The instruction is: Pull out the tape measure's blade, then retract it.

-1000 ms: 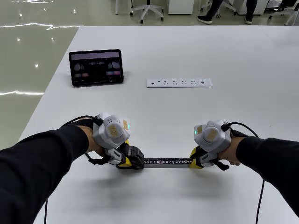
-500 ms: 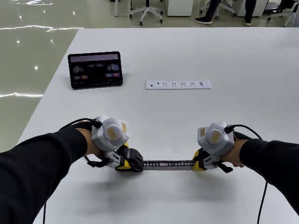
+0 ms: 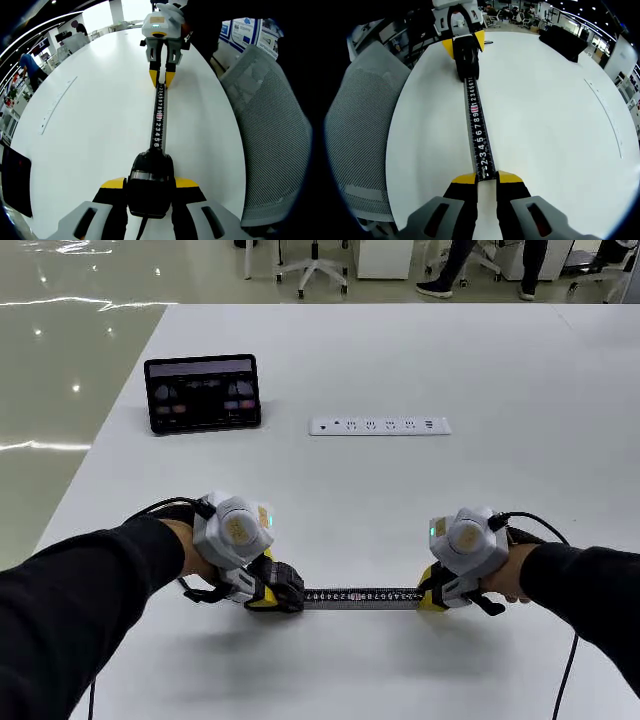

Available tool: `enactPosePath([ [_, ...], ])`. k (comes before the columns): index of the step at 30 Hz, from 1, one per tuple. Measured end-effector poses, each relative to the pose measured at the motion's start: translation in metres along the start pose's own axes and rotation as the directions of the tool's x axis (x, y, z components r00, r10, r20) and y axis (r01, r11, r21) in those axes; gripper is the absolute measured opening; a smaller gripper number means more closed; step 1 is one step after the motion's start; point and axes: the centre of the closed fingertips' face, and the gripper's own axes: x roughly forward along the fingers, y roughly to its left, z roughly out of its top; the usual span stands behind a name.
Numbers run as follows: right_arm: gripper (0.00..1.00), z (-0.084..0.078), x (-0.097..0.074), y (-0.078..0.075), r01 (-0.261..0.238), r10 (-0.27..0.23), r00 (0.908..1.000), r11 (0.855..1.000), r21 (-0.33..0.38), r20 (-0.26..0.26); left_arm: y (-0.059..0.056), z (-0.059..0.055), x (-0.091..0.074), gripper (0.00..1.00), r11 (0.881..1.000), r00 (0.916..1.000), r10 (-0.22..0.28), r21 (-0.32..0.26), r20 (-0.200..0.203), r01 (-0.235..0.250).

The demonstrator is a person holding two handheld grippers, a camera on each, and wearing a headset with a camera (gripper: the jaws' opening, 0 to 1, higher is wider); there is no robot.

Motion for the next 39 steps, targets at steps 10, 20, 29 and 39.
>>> enactPosePath([
  [10,0.08,-0.006,-0.004,-0.001,0.007,-0.007,1.0000,1.000,-0.003,0.002,0.000,0.000,0.000,0.30,1.000,1.0000,0.005,-0.006,0.000,-0.005],
  [20,0.08,-0.012,-0.007,-0.003,0.011,-0.011,0.9999,1.000,0.004,0.004,0.000,0.000,0.001,0.30,1.000,1.0000,0.007,0.002,0.004,-0.007],
  [29,0.08,-0.016,-0.009,-0.004,0.012,-0.012,0.9999,1.000,0.014,0.004,0.001,0.000,0.001,0.30,1.000,0.9999,0.004,0.002,0.011,-0.004],
  [39,0.08,-0.021,-0.012,-0.007,0.016,-0.016,0.9999,1.000,0.000,-0.004,0.001,0.000,0.001,0.30,1.000,0.9999,0.009,0.001,0.011,-0.009],
])
